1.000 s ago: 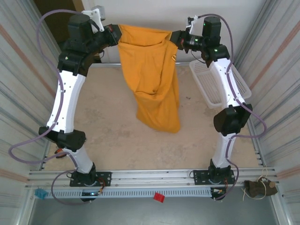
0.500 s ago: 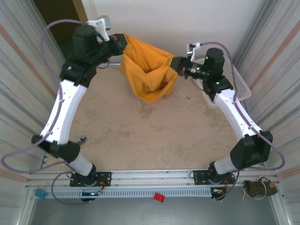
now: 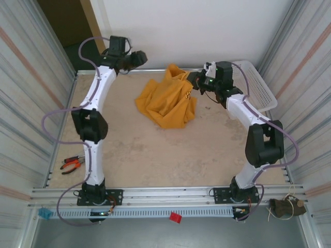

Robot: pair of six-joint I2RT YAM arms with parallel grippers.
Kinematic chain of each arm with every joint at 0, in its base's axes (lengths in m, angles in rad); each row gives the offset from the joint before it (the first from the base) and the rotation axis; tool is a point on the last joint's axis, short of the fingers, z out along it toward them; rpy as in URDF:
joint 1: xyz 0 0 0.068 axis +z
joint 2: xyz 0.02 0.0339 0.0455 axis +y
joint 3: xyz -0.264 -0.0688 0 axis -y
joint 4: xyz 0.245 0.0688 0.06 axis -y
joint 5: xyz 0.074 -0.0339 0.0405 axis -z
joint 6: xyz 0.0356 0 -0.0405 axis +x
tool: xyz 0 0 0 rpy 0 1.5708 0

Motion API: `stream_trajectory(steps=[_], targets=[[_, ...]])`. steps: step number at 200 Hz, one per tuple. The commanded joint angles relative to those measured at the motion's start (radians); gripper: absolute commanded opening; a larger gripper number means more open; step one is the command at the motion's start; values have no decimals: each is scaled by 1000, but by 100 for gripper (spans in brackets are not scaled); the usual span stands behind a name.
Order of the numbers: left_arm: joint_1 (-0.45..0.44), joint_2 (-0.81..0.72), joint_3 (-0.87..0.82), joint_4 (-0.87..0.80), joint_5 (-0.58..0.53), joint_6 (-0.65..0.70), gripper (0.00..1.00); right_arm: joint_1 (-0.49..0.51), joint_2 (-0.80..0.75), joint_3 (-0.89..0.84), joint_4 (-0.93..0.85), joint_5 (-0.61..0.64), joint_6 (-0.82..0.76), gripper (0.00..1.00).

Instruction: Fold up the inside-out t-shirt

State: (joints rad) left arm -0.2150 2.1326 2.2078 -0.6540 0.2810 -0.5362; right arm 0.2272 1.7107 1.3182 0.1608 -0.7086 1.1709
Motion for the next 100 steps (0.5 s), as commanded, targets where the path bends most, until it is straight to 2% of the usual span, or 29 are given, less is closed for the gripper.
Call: stream_trajectory(steps=[1, 23, 46, 69, 100], targets=[[-23, -352, -386, 162, 35, -18, 63, 0, -1, -30, 68, 3, 34, 0], [-73, -608, -797, 309, -26, -166, 69, 1, -6, -63, 74, 7, 22, 0], [-187, -727, -1058, 406, -109, -317, 73, 1, -27, -106, 89, 9, 19, 0], [-287, -671, -1112, 454, -148, -391, 74, 2, -63, -152, 113, 24, 28, 0], [-347, -557, -1106, 456, -235, -455, 75, 0, -102, -174, 111, 37, 30, 0]])
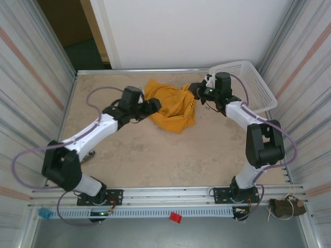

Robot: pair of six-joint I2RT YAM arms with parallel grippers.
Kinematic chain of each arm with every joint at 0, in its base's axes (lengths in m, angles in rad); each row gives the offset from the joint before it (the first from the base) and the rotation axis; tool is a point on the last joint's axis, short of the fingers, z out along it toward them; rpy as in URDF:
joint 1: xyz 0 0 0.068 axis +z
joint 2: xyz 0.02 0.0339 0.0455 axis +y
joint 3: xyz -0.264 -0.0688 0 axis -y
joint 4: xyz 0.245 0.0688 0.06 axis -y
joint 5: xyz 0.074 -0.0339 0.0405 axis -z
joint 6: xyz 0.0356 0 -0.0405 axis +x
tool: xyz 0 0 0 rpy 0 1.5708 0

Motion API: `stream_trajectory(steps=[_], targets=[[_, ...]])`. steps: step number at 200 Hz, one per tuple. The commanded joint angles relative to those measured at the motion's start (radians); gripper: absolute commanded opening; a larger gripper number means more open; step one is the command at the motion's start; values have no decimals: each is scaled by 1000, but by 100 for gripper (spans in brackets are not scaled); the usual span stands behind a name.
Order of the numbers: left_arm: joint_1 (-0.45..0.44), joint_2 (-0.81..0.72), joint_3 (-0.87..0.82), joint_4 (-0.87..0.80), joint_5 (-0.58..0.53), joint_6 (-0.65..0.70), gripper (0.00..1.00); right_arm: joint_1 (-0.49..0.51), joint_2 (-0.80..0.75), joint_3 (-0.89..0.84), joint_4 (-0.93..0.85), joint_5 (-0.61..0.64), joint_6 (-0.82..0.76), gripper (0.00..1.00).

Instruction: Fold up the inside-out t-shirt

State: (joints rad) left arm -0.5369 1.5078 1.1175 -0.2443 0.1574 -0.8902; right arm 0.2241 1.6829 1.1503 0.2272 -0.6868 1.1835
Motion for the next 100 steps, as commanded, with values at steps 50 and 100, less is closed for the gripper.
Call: stream_trajectory(steps=[50, 100], targets=[[-28, 217, 108, 0, -174, -82, 77, 3, -106, -11, 43, 20, 26, 0], [-49, 313, 159, -36, -223, -156, 72, 0, -104, -7, 73, 16, 50, 0]])
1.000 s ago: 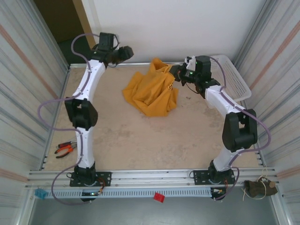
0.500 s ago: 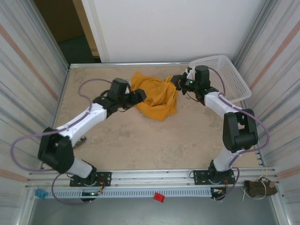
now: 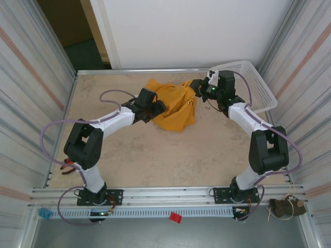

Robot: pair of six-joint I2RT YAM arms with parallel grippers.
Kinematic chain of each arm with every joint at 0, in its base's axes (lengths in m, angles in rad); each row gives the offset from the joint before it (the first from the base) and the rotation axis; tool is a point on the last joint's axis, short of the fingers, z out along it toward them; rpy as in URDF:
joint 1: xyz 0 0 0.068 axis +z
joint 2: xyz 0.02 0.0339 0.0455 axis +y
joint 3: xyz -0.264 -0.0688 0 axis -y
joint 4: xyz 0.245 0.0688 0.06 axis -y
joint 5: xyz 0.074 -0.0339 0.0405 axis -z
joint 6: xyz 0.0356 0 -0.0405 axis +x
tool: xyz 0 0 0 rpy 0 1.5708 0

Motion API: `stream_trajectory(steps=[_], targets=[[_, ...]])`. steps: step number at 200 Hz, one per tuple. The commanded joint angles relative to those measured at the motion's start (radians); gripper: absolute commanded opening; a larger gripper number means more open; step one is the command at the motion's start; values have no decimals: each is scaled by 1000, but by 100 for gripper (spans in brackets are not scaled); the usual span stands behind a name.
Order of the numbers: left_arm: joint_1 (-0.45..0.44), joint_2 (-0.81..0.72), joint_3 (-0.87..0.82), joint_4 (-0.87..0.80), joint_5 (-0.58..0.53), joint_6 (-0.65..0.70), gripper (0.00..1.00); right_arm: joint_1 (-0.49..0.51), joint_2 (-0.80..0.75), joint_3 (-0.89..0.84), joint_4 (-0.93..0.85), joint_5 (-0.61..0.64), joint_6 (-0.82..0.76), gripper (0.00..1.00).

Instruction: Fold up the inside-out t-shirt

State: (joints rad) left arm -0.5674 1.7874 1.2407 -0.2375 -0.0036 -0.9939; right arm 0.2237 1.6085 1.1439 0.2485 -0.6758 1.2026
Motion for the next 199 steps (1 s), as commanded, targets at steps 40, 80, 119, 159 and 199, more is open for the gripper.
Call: stream_trajectory(steps=[40, 80, 119, 159, 199], targets=[[-51, 48, 11, -55, -108, -103, 68, -6, -29, 11, 56, -1, 37, 0], [-49, 123, 59, -35, -76, -96, 59, -7, -39, 17, 60, -4, 47, 0], [-55, 131, 48, -28, -71, -98, 44, -15, -51, 25, 62, -3, 55, 0], [-13, 35, 36, -60, -121, 46, 0, -46, -114, -23, 22, -6, 30, 0], [10, -192, -1, 65, -98, 426, 0, -50, -280, -180, -267, 115, -240, 0]])
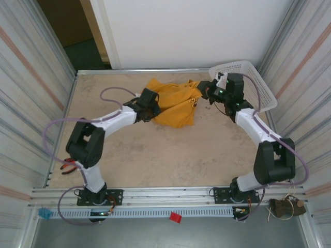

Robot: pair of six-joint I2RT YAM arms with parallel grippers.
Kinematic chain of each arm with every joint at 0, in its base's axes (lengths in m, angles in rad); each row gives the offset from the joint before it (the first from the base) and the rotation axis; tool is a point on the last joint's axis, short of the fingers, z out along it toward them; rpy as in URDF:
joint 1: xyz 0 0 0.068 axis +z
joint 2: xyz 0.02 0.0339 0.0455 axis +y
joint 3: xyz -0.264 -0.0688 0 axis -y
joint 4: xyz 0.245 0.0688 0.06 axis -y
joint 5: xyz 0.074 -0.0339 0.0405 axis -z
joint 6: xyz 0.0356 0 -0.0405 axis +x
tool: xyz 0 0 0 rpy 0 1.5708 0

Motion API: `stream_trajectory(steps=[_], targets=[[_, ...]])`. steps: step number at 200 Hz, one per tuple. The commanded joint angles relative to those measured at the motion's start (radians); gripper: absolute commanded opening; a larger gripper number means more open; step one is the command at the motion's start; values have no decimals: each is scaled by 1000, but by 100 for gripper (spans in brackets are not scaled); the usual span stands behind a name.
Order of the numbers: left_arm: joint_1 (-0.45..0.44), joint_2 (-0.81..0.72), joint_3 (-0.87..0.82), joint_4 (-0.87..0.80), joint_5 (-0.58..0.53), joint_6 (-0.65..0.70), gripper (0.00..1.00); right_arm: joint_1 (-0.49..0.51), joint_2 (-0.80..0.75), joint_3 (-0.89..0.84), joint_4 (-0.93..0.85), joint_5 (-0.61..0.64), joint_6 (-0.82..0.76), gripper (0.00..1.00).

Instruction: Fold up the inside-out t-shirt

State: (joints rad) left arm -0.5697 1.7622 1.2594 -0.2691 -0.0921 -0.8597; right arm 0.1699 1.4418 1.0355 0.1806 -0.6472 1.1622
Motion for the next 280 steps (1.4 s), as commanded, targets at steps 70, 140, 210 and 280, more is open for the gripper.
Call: stream_trajectory(steps=[70, 140, 210, 280], targets=[[58, -337, -51, 260, 466, 664, 0, 92, -405, -64, -606, 453, -556, 75], [55, -357, -51, 265, 569, 616, 0, 331, -149, 33, -395, 314, -642, 76], [28, -370, -25, 258, 583, 578, 0, 374, 110, 166, -257, 255, -578, 60], [116, -400, -127, 252, 516, 523, 0, 216, 63, 162, -242, -35, -571, 0]])
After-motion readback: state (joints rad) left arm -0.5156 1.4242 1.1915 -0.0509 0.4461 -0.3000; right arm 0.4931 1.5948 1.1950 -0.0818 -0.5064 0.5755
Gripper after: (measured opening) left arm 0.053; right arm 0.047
